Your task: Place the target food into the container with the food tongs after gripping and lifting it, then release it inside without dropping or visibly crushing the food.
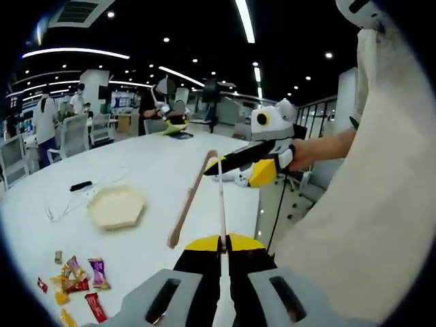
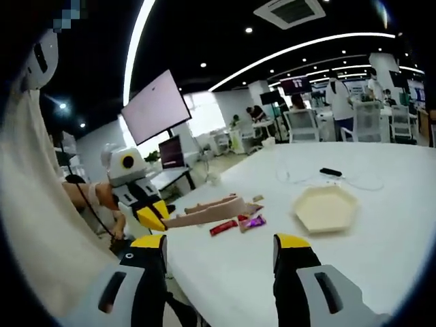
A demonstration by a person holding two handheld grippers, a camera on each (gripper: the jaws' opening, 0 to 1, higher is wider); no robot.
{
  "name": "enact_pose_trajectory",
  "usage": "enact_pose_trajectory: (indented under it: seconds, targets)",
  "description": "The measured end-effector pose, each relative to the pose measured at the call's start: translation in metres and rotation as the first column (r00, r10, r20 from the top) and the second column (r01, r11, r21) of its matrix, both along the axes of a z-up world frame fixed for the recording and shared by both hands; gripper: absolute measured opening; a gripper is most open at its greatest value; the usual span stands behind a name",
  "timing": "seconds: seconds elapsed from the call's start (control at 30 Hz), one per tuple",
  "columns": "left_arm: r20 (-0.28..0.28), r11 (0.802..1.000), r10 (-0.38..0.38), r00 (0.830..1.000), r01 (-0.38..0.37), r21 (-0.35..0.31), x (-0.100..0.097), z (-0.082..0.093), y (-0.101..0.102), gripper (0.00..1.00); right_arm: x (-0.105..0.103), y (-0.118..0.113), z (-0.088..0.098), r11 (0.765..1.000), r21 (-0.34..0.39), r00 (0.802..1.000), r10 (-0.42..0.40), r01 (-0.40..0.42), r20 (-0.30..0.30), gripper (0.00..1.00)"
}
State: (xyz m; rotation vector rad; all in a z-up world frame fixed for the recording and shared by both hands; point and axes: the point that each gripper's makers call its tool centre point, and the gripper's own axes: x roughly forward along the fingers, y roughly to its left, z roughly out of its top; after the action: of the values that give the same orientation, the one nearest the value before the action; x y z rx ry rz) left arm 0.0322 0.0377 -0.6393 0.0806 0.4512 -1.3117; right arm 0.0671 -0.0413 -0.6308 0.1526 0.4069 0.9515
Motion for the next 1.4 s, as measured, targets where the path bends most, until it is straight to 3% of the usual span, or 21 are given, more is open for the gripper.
enact_pose_trajectory:
  seconds: [0.17, 0.3, 0.5, 0.93, 1.03, 1.4]
  targets:
    - [-0.019, 0.999, -0.027, 0.999, 0.026, -0.042, -0.005, 0.01, -0.004, 0.0, -0.006, 0.007, 0.01, 0.997, 0.015, 0.997, 0.073, -0.074, 0.021, 0.6]
    - [-0.018, 0.998, -0.039, 0.999, 0.038, -0.058, -0.007, 0.016, -0.006, 0.0, -0.005, 0.008, 0.021, 0.995, 0.046, 0.996, 0.083, -0.085, 0.038, 0.63]
    - [-0.018, 0.995, -0.056, 0.998, 0.054, -0.088, -0.01, 0.026, -0.008, 0.0, -0.014, 0.015, 0.028, 0.984, 0.105, 0.99, 0.142, -0.143, 0.017, 0.62]
    - [-0.03, 0.98, -0.146, 0.989, 0.141, -0.14, -0.029, 0.046, -0.013, 0.0, -0.026, 0.032, 0.046, 0.957, 0.146, 0.968, 0.248, -0.249, 0.03, 0.59]
    - [-0.029, 0.979, -0.152, 0.988, 0.147, -0.141, -0.03, 0.046, -0.014, 0.0, -0.027, 0.033, 0.047, 0.955, 0.147, 0.966, 0.257, -0.258, 0.027, 0.58]
    - [-0.046, 0.971, -0.195, 0.98, 0.186, -0.15, -0.042, 0.049, -0.017, 0.0, -0.043, 0.048, 0.056, 0.922, 0.114, 0.929, 0.367, -0.37, 0.048, 0.56]
